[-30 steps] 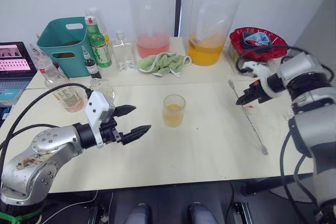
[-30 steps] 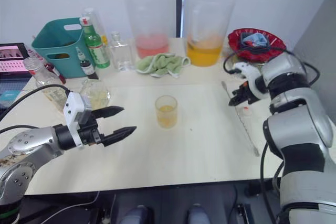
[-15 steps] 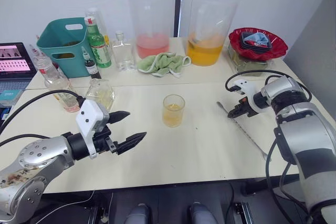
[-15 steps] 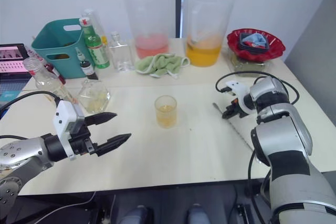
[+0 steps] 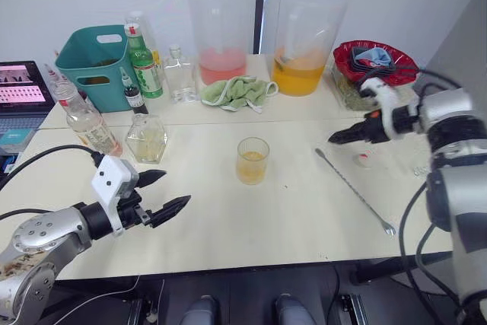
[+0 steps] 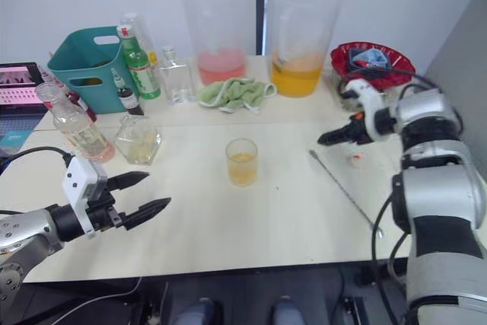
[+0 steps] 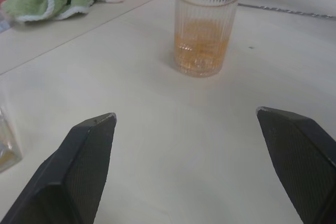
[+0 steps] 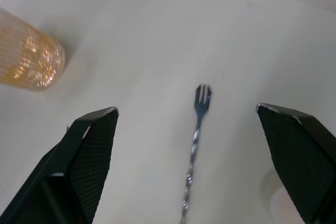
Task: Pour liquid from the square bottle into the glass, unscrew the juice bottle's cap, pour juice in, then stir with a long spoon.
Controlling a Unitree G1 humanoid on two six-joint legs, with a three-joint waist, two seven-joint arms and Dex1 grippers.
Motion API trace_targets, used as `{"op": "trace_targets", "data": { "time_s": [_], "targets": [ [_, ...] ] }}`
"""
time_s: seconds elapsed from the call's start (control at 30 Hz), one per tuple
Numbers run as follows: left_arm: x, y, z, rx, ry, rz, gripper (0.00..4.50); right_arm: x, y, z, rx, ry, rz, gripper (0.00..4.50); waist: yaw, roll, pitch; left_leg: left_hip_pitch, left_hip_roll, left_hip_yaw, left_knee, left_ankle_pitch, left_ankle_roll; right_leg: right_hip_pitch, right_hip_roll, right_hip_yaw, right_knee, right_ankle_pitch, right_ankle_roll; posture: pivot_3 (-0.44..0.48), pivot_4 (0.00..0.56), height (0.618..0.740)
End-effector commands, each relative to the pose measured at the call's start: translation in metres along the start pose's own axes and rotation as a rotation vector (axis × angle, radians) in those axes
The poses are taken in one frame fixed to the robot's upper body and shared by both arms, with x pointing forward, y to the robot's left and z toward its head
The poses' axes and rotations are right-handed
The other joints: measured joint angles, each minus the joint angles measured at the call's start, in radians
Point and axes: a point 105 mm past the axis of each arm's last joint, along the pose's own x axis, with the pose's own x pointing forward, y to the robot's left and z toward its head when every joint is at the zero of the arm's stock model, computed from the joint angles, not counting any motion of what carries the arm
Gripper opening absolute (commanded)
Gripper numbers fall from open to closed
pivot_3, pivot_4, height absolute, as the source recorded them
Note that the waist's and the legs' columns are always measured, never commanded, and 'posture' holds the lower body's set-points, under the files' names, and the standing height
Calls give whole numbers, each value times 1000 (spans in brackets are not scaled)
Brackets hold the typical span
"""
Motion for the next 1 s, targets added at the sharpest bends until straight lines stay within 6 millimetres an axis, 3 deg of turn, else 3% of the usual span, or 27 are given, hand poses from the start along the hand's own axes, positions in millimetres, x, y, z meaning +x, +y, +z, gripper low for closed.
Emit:
{"op": "trace_targets", "data": {
  "time_s": [0.03,0.1,0.17,0.3,0.5,0.57,0.7,0.83,1.0],
  "targets": [
    [-19,24,-1,114,30,98,4500,-37,-3,27,-106,-297,21,4434,-2,0,0,0,1,1,0,0,0,0,1,0,0,0,0,0,150,740],
    [-30,38,-6,130,58,141,4500,-51,1,30,-125,-452,68,4434,2,0,0,1,0,5,-1,0,0,0,0,0,0,0,0,0,150,740],
    [-41,55,-7,143,61,208,4500,-57,-16,24,-247,-539,-139,4434,3,0,0,1,1,7,-1,0,0,1,0,0,0,0,0,0,150,740],
    [-61,72,-19,163,109,285,4500,-77,-24,3,-175,-718,-203,4434,3,-1,0,1,1,7,0,0,0,1,-1,0,0,0,0,0,150,740],
    [-78,83,-37,160,129,372,4500,-74,-25,-54,-189,-694,-167,4434,2,-1,-1,3,2,9,0,0,0,2,0,1,0,0,0,0,150,740],
    [-84,87,-40,170,115,400,4500,-79,-22,-64,-216,-741,-156,4434,2,0,-1,3,2,9,0,0,0,3,-1,1,0,0,0,0,150,740],
    [-88,87,-58,119,125,434,4500,-71,-27,-113,-167,-628,-150,4434,2,-1,-1,4,2,10,0,0,0,4,-1,1,0,0,0,0,150,740],
    [-85,80,-70,80,118,441,4500,-65,-26,-137,-132,-583,-136,4434,1,-1,-1,5,2,10,0,0,0,5,-1,2,0,0,0,0,150,740],
    [-88,79,-77,72,123,457,4500,-67,-25,-151,-123,-563,-145,4434,-1,-1,-1,10,3,10,0,0,1,10,0,2,-1,0,0,0,150,740]
  ]
}}
